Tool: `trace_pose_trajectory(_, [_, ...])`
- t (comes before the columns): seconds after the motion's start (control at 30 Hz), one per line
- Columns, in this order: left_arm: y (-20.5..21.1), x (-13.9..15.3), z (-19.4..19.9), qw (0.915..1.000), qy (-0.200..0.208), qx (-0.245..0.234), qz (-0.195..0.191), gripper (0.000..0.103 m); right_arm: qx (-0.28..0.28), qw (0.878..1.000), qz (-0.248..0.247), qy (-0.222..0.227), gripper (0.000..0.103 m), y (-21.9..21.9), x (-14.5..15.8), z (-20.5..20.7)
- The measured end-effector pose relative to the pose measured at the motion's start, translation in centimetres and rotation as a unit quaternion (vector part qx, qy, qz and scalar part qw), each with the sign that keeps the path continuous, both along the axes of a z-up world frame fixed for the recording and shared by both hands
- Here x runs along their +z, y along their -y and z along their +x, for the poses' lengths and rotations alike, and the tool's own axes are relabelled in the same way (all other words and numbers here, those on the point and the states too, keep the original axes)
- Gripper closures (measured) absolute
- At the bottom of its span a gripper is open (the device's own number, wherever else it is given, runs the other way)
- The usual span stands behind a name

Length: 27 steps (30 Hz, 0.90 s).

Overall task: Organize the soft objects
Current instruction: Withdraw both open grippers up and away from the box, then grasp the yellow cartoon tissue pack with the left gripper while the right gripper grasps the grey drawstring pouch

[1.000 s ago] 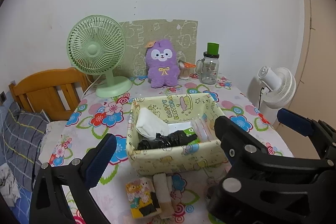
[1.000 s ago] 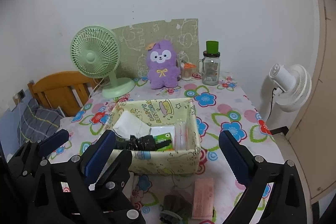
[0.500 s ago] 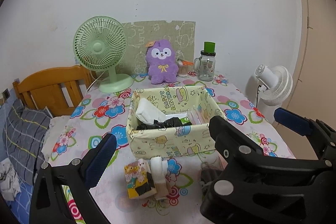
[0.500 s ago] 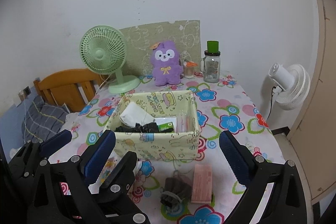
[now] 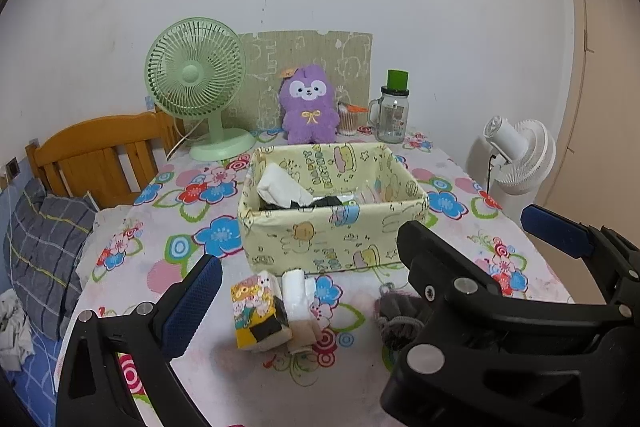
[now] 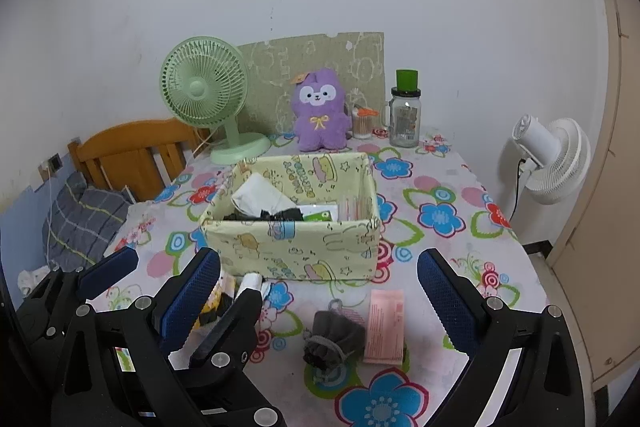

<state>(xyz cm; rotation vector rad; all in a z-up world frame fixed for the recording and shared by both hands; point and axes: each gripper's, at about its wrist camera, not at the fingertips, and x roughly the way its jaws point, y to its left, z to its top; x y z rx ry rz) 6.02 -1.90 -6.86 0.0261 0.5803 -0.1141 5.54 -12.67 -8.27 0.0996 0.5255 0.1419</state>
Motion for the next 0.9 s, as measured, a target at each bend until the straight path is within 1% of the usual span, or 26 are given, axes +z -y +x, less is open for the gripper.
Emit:
trace_pose_trajectory(0.17, [0.1,-1.2,0.0,0.9999,-0.005,-0.004,0.009,0.000,0.001,1.000,-0.002,-0.009,0.003,-0.1,-1.4,0.0])
trace_pose_trajectory(0.4, [-0.2,-2.8,0.6,0.9997,-0.022,-0.002,0.006,0.000,-0.003,1.000,-0.010,-0.024,0.003,0.2,-3.1,0.9])
trace_pose_trajectory(0.9, [-1.9,-7.1,2.8,0.9968,-0.078,0.018,0.002,0.000,0.000,0.997,-0.014,-0.076,0.003,-0.4,-7.5,3.6])
